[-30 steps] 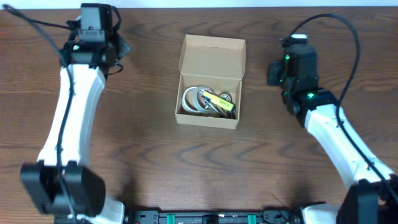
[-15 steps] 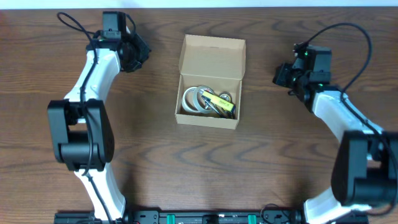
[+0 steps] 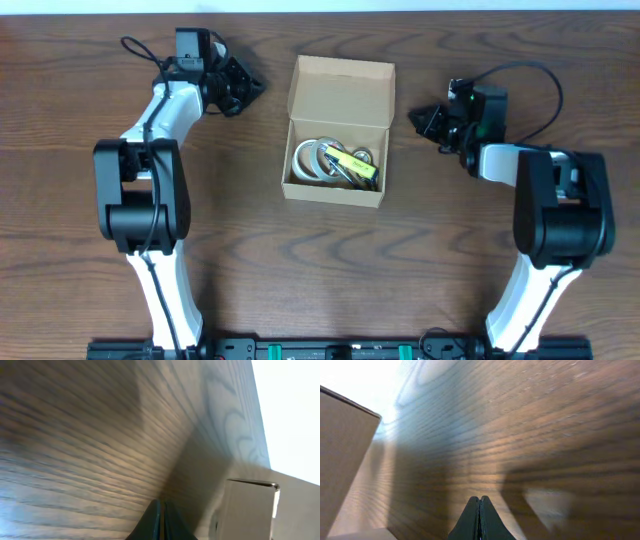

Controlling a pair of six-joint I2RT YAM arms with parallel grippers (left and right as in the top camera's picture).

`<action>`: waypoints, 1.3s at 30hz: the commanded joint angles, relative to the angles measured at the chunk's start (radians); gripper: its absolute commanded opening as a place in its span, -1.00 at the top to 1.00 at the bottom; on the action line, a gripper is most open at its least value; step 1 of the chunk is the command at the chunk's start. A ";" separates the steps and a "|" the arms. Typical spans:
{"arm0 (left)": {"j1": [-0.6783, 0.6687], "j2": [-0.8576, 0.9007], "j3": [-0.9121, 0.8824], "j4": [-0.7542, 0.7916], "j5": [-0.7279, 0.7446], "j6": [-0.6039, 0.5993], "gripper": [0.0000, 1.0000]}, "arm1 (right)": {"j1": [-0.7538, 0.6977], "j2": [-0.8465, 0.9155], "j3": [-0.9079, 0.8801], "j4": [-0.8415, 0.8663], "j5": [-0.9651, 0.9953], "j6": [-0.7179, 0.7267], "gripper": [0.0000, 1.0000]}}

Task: Pack container
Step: 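Fold the lid closed over the box with both grippers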

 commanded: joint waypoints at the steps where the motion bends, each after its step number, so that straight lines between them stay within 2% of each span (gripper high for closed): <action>1: -0.006 0.036 0.002 0.006 0.082 -0.033 0.89 | 0.011 0.031 0.011 0.038 -0.057 0.097 0.97; 17: -0.078 0.097 0.002 0.084 0.203 -0.058 0.89 | 0.113 0.033 0.053 0.083 -0.058 0.098 0.97; 25: -0.070 0.097 0.004 0.155 0.306 -0.056 0.89 | 0.113 0.032 0.082 0.180 -0.110 0.055 0.97; 33: -0.069 0.097 0.014 0.161 0.396 0.015 0.89 | 0.113 0.031 0.082 0.235 -0.192 0.003 0.97; 39: -0.064 0.058 0.014 0.130 0.425 0.113 0.89 | 0.113 0.013 0.082 0.269 -0.241 -0.048 0.98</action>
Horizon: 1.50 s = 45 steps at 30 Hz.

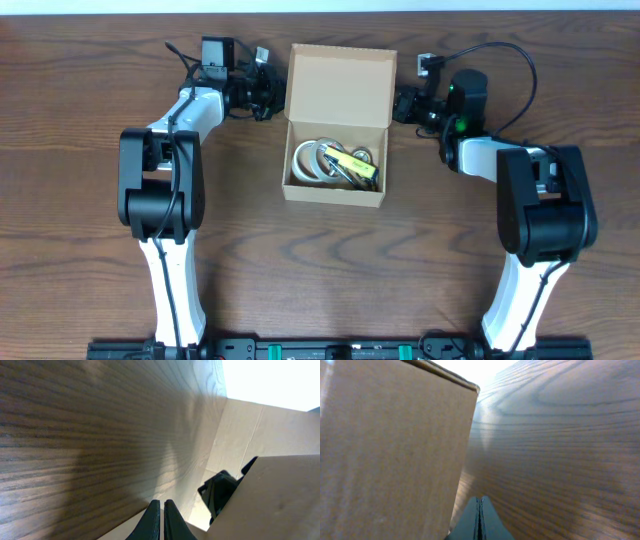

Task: Pack container
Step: 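Fold the lid closed over the box with both grippers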

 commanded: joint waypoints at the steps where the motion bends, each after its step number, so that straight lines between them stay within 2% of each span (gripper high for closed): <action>1: 0.003 -0.043 0.015 -0.029 0.041 0.095 0.89 | 0.006 -0.015 0.015 0.005 -0.050 -0.047 0.98; 9: 0.003 -0.131 0.016 -0.124 0.033 0.175 0.89 | 0.006 -0.084 0.015 0.003 -0.065 -0.054 0.98; 18: 0.003 -0.191 0.032 -0.225 0.041 0.224 0.89 | 0.006 -0.176 0.015 -0.075 -0.088 -0.064 0.97; 23: 0.003 -0.241 0.036 -0.366 0.003 0.330 0.90 | 0.007 -0.232 0.015 -0.148 -0.131 -0.069 0.97; 30: 0.003 -0.342 0.060 -0.640 -0.168 0.487 0.89 | 0.036 -0.341 0.015 -0.366 -0.139 -0.159 0.97; 34: 0.003 -0.398 0.060 -0.779 -0.264 0.526 0.89 | 0.077 -0.436 0.015 -0.523 -0.115 -0.200 0.97; 40: 0.003 -0.495 0.060 -0.942 -0.528 0.537 0.89 | 0.180 -0.564 0.015 -0.769 0.035 -0.233 0.97; 45: 0.003 -0.578 0.060 -1.020 -0.749 0.496 0.89 | 0.304 -0.575 0.015 -0.923 0.204 -0.232 0.97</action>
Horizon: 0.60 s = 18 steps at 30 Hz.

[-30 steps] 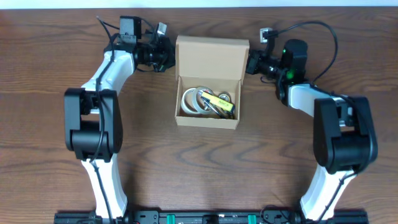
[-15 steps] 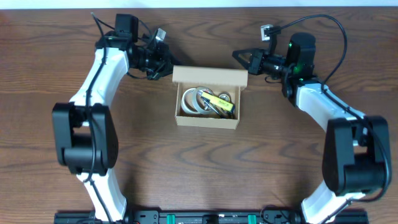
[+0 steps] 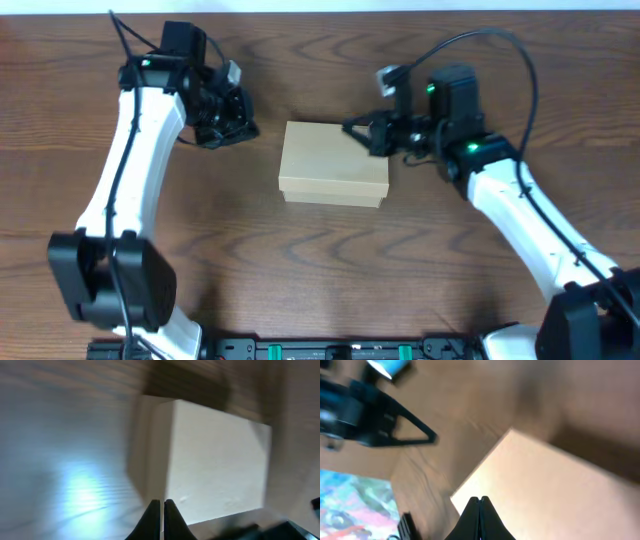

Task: Pack container
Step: 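Fold the lid closed over the box with both grippers, then press the closed lid down with the right gripper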

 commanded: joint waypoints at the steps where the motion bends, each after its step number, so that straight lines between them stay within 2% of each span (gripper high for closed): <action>1: 0.001 -0.069 0.018 -0.045 -0.240 -0.029 0.89 | 0.092 -0.005 0.007 -0.061 0.201 -0.019 0.97; 8: 0.001 -0.136 0.018 -0.192 -0.485 -0.151 0.89 | 0.219 -0.001 0.007 -0.167 0.469 0.018 0.97; 18: 0.001 -0.153 0.018 -0.223 -0.506 -0.153 0.89 | 0.244 0.093 0.006 -0.231 0.533 0.017 0.98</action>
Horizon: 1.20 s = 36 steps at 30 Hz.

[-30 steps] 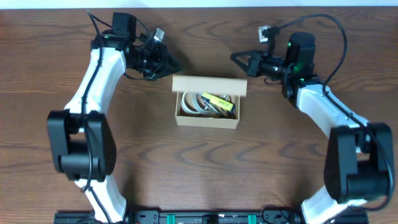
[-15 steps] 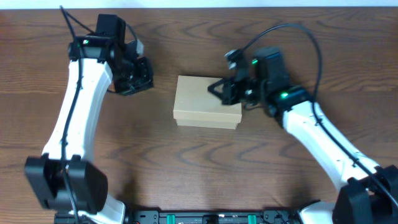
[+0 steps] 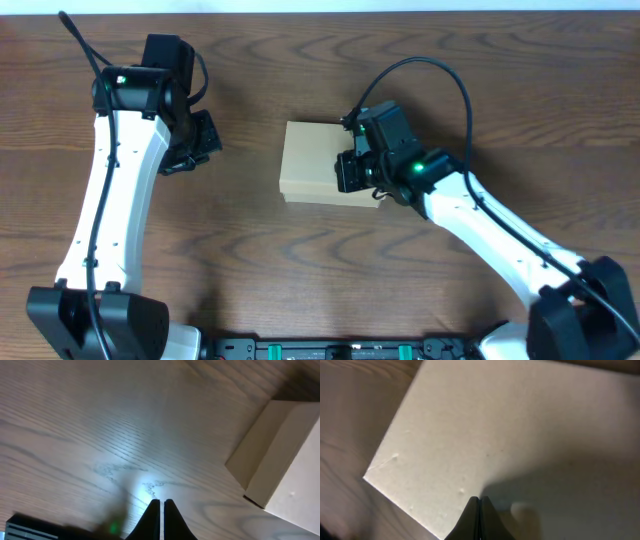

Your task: Pack container

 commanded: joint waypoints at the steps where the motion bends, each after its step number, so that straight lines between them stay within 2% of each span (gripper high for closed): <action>1: 0.001 -0.023 0.017 -0.004 -0.030 -0.011 0.89 | 0.019 0.063 0.006 -0.009 0.042 0.003 0.97; 8: 0.001 -0.023 0.017 -0.010 -0.030 -0.011 0.89 | 0.046 0.164 0.006 -0.007 0.094 0.003 0.97; 15: 0.001 -0.023 0.017 -0.014 -0.029 -0.011 0.88 | 0.047 0.151 0.007 -0.009 0.091 0.007 0.97; 23: 0.002 -0.033 0.083 -0.048 -0.004 0.005 0.87 | 0.033 -0.081 0.020 -0.009 0.077 -0.065 0.98; 26: 0.002 -0.034 0.168 -0.076 0.028 0.037 0.64 | 0.012 -0.168 0.021 -0.009 0.078 -0.123 0.96; 27: 0.002 -0.034 0.199 -0.086 0.035 0.050 0.44 | 0.003 -0.198 0.021 -0.009 0.077 -0.155 0.77; 28: 0.002 -0.034 0.224 -0.093 0.044 0.061 -0.01 | -0.004 -0.224 0.021 -0.009 0.078 -0.182 0.31; 29: 0.002 -0.034 0.255 -0.101 0.057 0.073 -0.67 | -0.013 -0.254 0.021 -0.008 0.079 -0.209 -0.52; 30: 0.002 -0.034 0.279 -0.106 0.064 0.080 -0.92 | -0.024 -0.287 0.021 -0.008 0.087 -0.235 -0.99; 36: 0.002 -0.035 0.362 -0.173 0.078 0.080 -0.91 | -0.074 -0.408 0.021 -0.030 0.276 -0.227 -0.99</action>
